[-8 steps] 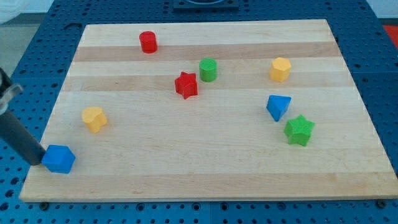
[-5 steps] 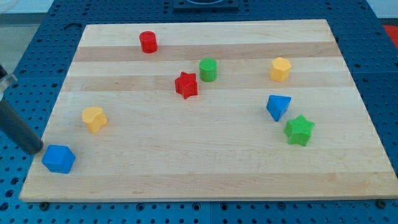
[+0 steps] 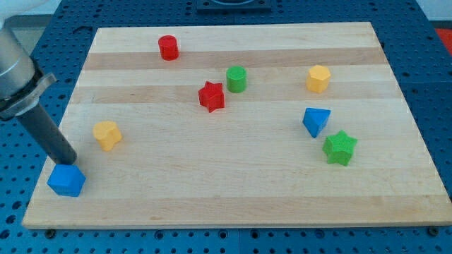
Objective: Slide yellow heart up towards top
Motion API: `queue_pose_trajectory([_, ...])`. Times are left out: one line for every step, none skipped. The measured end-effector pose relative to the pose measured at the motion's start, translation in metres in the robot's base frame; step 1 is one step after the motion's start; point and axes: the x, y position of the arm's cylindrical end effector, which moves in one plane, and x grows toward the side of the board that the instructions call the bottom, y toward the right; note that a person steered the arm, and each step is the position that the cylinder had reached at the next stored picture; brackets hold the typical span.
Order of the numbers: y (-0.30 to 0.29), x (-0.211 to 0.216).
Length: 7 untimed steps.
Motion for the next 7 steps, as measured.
queue_pose_trajectory([0.001,0.0])
queue_pose_trajectory([0.005,0.0])
queue_pose_trajectory([0.008,0.0])
queue_pose_trajectory([0.014,0.0])
queue_pose_trajectory([0.028,-0.007])
queue_pose_trajectory([0.036,-0.018])
queue_pose_trajectory([0.036,-0.043])
